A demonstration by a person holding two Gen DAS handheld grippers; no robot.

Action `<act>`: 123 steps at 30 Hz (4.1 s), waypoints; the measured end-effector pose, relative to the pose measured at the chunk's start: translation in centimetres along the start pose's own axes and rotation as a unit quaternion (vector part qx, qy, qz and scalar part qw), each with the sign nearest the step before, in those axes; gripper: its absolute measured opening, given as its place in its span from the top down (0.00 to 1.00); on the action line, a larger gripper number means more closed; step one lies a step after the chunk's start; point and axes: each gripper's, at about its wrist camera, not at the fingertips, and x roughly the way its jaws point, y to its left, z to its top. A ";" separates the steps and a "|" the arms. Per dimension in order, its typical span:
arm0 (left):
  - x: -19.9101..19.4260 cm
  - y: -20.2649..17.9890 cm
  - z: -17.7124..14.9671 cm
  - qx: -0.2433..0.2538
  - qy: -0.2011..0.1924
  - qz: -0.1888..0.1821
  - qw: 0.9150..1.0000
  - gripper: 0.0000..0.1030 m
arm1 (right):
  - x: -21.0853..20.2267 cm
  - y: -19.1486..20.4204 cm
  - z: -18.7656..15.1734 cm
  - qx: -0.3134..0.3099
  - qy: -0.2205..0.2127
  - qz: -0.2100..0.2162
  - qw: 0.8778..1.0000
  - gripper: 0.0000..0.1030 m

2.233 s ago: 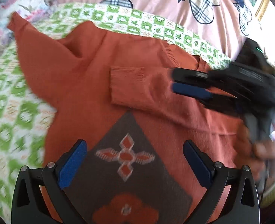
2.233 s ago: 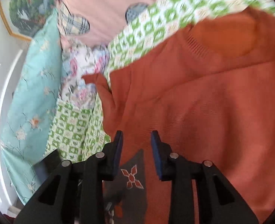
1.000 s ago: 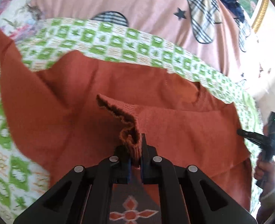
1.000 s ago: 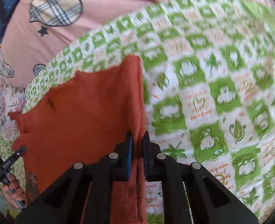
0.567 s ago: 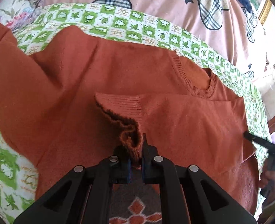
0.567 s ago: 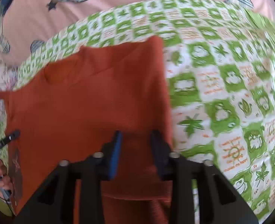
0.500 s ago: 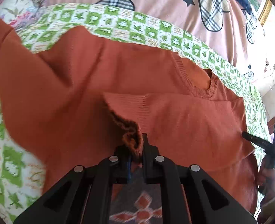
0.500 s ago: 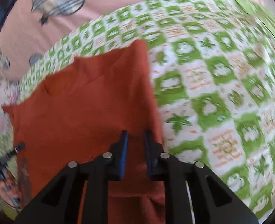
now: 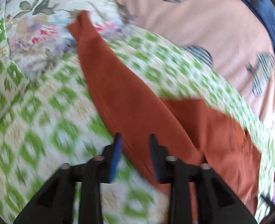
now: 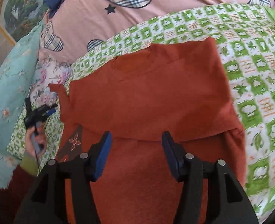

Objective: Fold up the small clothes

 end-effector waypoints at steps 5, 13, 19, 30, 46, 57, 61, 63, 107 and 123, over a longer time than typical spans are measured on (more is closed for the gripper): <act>4.5 4.7 6.1 -0.049 -0.019 0.037 0.998 0.22 | 1.1 1.3 -0.2 -0.023 0.019 -0.010 1.000 0.44; 7.9 8.0 9.3 -0.134 -0.038 -0.043 0.989 0.84 | 2.5 1.8 -0.5 -0.019 0.033 -0.007 0.999 0.44; 4.0 2.9 8.5 -0.067 -0.068 -0.079 0.992 0.92 | 2.3 2.4 -1.0 -0.014 0.024 0.013 1.000 0.44; -4.2 -16.6 -3.1 0.149 -0.068 -0.155 0.974 0.92 | -1.1 0.4 -1.4 0.017 -0.014 0.013 1.000 0.44; 2.5 -25.3 -16.0 0.264 0.085 -0.131 0.952 0.50 | -1.9 0.0 1.1 0.008 -0.038 -0.004 0.999 0.44; -2.1 -11.7 -13.8 0.188 0.027 0.041 0.981 0.49 | 11.7 16.5 4.6 -0.247 0.000 -0.015 0.969 0.44; 0.0 -7.0 -11.9 0.114 0.050 0.053 0.991 0.49 | 17.3 19.7 4.6 -0.323 0.003 -0.058 0.945 0.44; 0.3 -6.8 -11.5 0.100 0.045 0.044 0.993 0.49 | 20.0 20.4 4.7 -0.353 0.006 -0.090 0.931 0.44; 1.3 -7.2 -10.8 0.058 -0.011 0.038 0.998 0.42 | 4.8 -4.9 3.3 0.062 -0.069 -0.089 0.992 0.94; 1.0 -6.0 -10.6 0.015 -0.009 0.002 1.000 0.42 | 6.5 -4.0 2.3 0.064 -0.017 -0.139 0.988 0.71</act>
